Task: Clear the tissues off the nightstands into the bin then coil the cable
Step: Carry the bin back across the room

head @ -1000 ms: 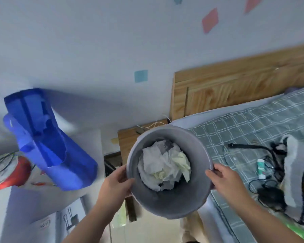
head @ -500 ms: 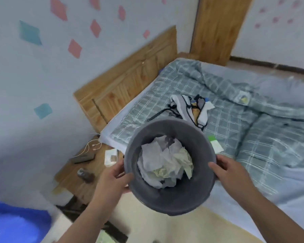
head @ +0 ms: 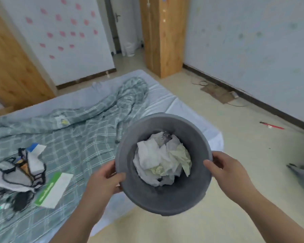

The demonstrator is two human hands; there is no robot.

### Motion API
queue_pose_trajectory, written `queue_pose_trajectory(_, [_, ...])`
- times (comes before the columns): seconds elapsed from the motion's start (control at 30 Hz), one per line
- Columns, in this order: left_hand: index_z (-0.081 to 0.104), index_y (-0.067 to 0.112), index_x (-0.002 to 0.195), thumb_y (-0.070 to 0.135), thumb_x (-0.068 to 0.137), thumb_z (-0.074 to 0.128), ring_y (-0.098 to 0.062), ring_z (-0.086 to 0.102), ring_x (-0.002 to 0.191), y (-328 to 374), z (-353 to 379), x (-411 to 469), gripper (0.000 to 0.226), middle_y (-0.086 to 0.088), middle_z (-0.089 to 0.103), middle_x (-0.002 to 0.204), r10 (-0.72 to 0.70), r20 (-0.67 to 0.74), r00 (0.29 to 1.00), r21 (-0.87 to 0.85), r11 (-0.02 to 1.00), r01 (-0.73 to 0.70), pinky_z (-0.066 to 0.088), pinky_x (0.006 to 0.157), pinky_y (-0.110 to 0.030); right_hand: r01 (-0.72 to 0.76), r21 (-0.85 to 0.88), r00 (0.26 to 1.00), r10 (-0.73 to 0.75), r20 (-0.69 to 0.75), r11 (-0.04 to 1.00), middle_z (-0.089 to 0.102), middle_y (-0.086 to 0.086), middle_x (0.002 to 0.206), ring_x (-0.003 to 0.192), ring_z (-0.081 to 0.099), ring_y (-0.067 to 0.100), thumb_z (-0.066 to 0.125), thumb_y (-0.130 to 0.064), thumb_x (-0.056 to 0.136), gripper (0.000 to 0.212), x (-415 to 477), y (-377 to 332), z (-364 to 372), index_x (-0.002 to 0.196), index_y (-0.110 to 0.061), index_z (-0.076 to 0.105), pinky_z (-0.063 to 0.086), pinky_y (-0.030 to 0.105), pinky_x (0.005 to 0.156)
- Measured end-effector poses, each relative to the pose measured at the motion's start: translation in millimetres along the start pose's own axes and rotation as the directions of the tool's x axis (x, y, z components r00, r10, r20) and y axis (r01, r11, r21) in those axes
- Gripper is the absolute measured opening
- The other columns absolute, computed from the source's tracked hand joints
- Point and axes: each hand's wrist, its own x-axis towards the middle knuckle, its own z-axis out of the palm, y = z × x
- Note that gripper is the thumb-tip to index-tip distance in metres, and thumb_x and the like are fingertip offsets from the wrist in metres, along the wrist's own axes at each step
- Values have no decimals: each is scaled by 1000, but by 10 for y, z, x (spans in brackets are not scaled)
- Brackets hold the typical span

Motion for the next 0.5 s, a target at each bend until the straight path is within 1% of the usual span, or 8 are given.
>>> queue_pose_trajectory(0.03, [81, 41, 115, 1, 92, 65, -25, 80, 100, 92, 348, 143, 49, 2, 83, 114, 5, 59, 998, 21, 1000, -6, 67, 72, -33, -28, 6, 998, 29, -53, 1000, 75, -25, 85, 80, 67, -5, 64, -33, 95, 12, 32, 171, -289, 93, -42, 71, 45, 9, 55])
queue_pose_trajectory(0.07, [82, 40, 114, -1, 92, 64, -26, 79, 100, 199, 685, 267, 50, 1, 83, 113, 5, 113, 994, 32, 999, -8, 67, 72, -32, -57, 15, 992, 58, -113, 998, 75, -24, 84, 79, 67, -4, 63, -33, 95, 13, 58, 325, -560, 90, -43, 71, 46, 9, 54])
queue_pose_trajectory(0.13, [82, 40, 115, 6, 86, 65, -23, 80, 101, 430, 1317, 480, 48, 2, 83, 114, 11, 210, 978, 58, 998, -24, 67, 73, -31, -114, 59, 967, 125, -223, 992, 75, -26, 84, 77, 67, -5, 62, -36, 94, 15, 91, 593, -1021, 89, -48, 70, 47, 11, 53])
queue_pose_trajectory(0.2, [81, 41, 114, 11, 79, 64, -21, 80, 100, 640, 1888, 713, 49, 3, 83, 114, 7, 292, 956, 81, 996, -32, 67, 74, -31, -168, 110, 930, 195, -311, 980, 75, -26, 86, 76, 69, -4, 62, -38, 94, 17, 128, 828, -1397, 93, -54, 68, 50, 21, 58])
queue_pose_trajectory(0.27, [82, 39, 113, 12, 78, 62, -22, 80, 100, 796, 2414, 974, 49, 3, 83, 114, 3, 377, 926, 118, 992, -51, 67, 73, -31, -215, 151, 883, 259, -392, 965, 76, -26, 87, 76, 69, -4, 63, -38, 94, 18, 195, 1054, -1702, 96, -55, 67, 51, 26, 60])
queue_pose_trajectory(0.37, [81, 41, 113, 11, 80, 62, -19, 80, 98, 987, 3166, 1397, 49, 4, 83, 114, -13, 499, 867, 146, 987, -69, 67, 72, -30, -278, 200, 809, 341, -479, 940, 76, -24, 83, 74, 69, -4, 64, -35, 93, 15, 380, 1370, -2072, 93, -48, 70, 49, 27, 60])
queue_pose_trajectory(0.43, [81, 44, 114, 5, 87, 61, -18, 80, 97, 1059, 3606, 1741, 51, 5, 83, 114, -28, 550, 835, 172, 982, -81, 67, 72, -29, -334, 202, 764, 390, -514, 920, 75, -24, 80, 73, 68, -5, 66, -30, 94, 14, 587, 1571, -2274, 90, -42, 71, 46, 24, 59])
queue_pose_trajectory(0.5, [80, 44, 116, 0, 91, 59, -20, 80, 97, 1120, 4008, 2102, 55, 4, 83, 114, -42, 598, 800, 185, 979, -86, 68, 73, -31, -379, 215, 727, 433, -533, 900, 75, -24, 79, 73, 68, -5, 67, -27, 94, 15, 857, 1723, -2441, 91, -40, 72, 46, 24, 60])
